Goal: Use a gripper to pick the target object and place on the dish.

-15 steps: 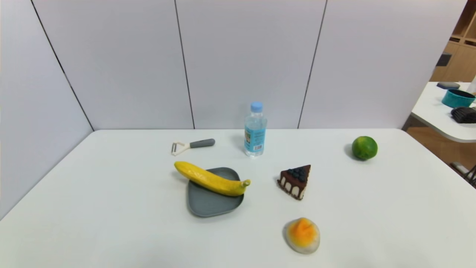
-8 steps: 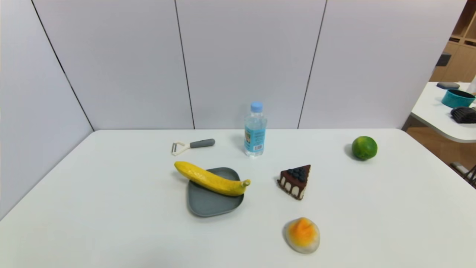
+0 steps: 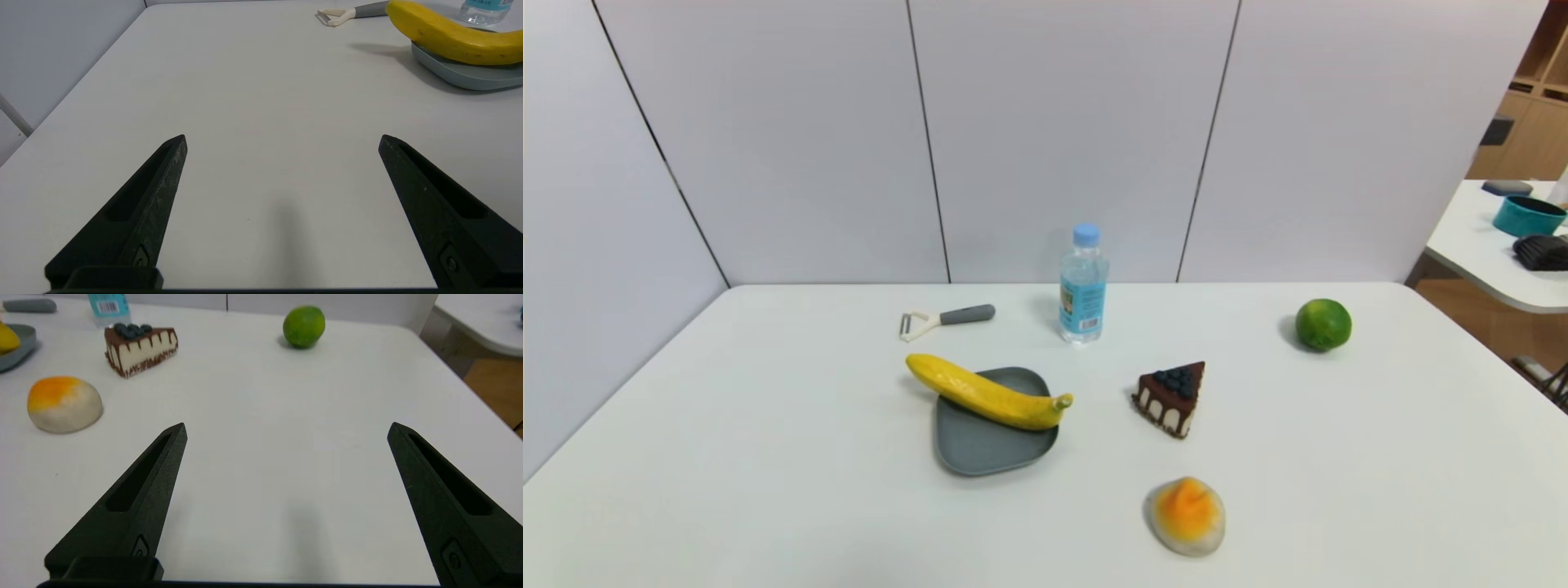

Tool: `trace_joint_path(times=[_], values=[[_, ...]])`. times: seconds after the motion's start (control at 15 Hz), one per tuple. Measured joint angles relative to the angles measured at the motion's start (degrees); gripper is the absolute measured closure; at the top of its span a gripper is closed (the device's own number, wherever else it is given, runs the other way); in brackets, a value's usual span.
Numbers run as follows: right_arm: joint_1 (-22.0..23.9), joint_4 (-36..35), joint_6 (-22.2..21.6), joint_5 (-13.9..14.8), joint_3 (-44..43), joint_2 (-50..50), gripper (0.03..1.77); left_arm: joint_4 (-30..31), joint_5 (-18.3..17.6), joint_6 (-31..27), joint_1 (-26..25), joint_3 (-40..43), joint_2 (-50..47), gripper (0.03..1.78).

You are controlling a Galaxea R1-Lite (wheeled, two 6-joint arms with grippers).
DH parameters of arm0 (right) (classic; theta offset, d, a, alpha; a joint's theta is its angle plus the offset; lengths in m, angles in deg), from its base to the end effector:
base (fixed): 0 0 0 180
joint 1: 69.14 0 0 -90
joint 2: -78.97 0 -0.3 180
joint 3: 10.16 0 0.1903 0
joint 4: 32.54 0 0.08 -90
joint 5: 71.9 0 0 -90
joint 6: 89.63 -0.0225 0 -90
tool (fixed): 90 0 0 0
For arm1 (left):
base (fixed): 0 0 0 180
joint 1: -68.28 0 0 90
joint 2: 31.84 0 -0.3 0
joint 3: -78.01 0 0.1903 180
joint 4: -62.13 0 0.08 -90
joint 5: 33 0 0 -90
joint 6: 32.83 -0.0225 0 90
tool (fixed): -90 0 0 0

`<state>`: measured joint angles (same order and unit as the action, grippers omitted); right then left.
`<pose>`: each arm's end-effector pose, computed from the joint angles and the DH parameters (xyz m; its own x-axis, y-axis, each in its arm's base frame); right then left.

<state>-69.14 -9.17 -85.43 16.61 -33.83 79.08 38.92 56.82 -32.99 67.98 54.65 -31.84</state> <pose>-0.0234 0.0006 0.0769 0.9996 0.0260 0.0072 -0.0254 0.9970 -0.0734 -0.0228 -0.0002 0.0757 1.0000 0.0021 0.0026 -0.0021 1.0000 0.0028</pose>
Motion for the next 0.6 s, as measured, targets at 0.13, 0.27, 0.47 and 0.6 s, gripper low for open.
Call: trace_joint_path(times=[0.13,0.27,0.47,0.6], values=[[0.0,0.0,-0.93,0.12,0.23,0.02,0.1,0.0,0.0,-0.02,0.0,0.0,0.0,0.12],[0.0,0.05,-1.97,0.37,0.26,0.02,0.1,0.0,0.02,-0.02,0.0,0.0,0.0,0.12],[0.0,0.1,-2.21,0.41,0.28,0.02,0.1,0.0,0.02,-0.02,0.0,0.0,0.0,0.12],[0.0,0.1,-1.93,0.33,0.3,0.02,0.1,0.0,0.02,-0.02,-0.02,0.0,0.0,0.12]])
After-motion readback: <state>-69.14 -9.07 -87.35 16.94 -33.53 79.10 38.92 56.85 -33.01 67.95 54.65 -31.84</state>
